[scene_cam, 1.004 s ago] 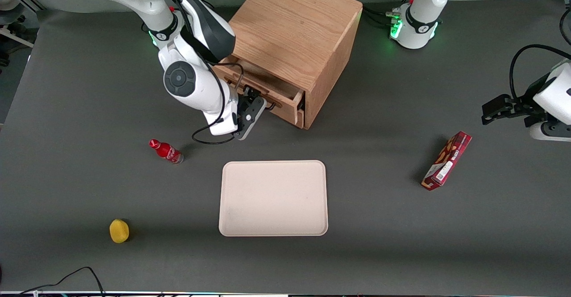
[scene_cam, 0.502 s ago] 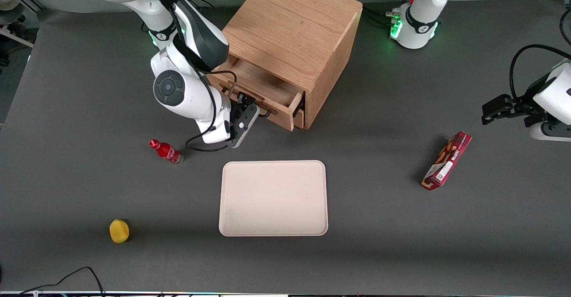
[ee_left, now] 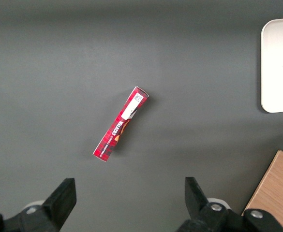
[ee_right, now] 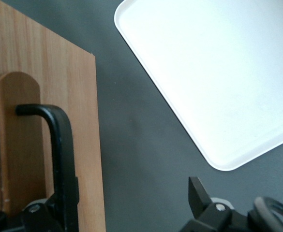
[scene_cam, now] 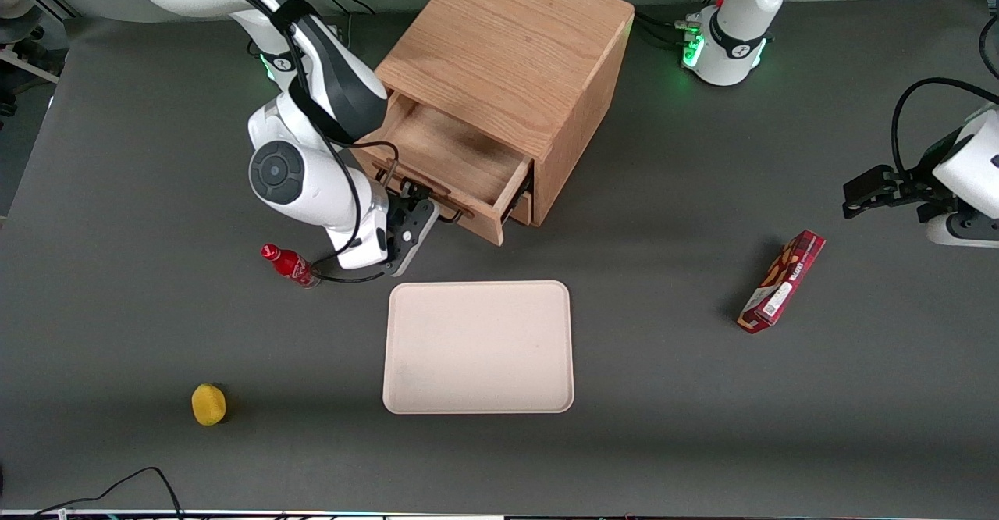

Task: Open upper drawer
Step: 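Pull the upper drawer outward by its handle with the right gripper, then keep pulling the drawer further out with the right gripper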

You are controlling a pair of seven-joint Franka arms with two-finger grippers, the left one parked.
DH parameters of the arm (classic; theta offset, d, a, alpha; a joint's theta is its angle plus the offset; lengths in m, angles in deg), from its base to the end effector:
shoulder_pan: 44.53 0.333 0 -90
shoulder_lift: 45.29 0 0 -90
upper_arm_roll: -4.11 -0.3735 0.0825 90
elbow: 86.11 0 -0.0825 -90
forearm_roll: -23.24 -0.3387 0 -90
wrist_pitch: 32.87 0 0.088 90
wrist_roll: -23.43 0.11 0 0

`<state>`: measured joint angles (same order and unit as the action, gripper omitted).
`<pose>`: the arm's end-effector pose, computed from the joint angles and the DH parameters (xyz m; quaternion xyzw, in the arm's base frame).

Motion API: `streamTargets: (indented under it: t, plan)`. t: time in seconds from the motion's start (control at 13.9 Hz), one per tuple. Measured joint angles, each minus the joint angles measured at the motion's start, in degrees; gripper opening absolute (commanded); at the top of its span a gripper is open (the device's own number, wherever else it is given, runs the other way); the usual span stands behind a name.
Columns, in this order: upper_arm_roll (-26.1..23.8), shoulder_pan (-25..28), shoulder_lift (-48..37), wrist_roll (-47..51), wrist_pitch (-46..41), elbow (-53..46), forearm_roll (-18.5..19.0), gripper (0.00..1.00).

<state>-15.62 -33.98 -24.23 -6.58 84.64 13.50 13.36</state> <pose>0.5482 0.2996 0.4489 -0.8808 -0.4531 0.0189 0.1362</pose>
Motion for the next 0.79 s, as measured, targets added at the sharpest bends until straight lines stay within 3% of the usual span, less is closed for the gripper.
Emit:
streamTargets:
  t: [0.79]
  plan:
    - [0.35,-2.56,4.63,-2.6,-6.37,-8.72,2.97,1.0]
